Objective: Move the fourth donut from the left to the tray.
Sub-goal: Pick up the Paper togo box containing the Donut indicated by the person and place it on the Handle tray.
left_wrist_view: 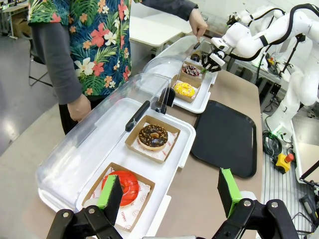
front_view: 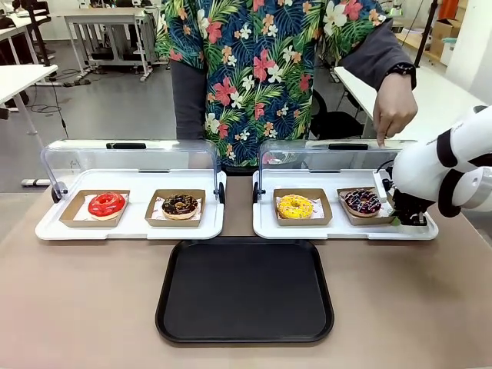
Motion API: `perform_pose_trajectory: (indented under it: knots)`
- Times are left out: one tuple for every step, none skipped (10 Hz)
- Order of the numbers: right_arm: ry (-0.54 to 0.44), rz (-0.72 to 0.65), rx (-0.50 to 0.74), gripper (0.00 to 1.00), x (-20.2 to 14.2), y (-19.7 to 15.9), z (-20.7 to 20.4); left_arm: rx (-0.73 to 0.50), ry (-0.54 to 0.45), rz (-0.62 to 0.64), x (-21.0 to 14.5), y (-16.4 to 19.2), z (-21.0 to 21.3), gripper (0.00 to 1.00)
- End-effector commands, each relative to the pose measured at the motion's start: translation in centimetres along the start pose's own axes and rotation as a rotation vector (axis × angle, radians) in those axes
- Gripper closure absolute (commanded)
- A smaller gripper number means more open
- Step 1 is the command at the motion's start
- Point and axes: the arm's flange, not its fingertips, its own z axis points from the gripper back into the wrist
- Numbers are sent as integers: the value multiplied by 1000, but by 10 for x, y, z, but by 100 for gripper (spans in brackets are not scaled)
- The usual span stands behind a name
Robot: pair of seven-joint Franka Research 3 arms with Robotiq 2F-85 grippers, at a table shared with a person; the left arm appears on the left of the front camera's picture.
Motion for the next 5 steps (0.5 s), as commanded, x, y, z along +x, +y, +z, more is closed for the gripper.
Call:
perform_pose_trajectory:
  knots:
    - [17,-2,15,100,3,-6,9,0,-4,-1,2,-1,1,0]
    - [21,3,18,100,3,-5,10,0,-4,-1,2,-1,1,0]
    - [7,3,14,100,2,-6,12,0,-4,-1,2,-1,1,0]
    - [-34,-13,-15,100,2,-11,17,0,-4,-1,2,-1,1,0]
    - [9,7,9,100,0,-1,3,0,-4,-1,2,-1,1,0]
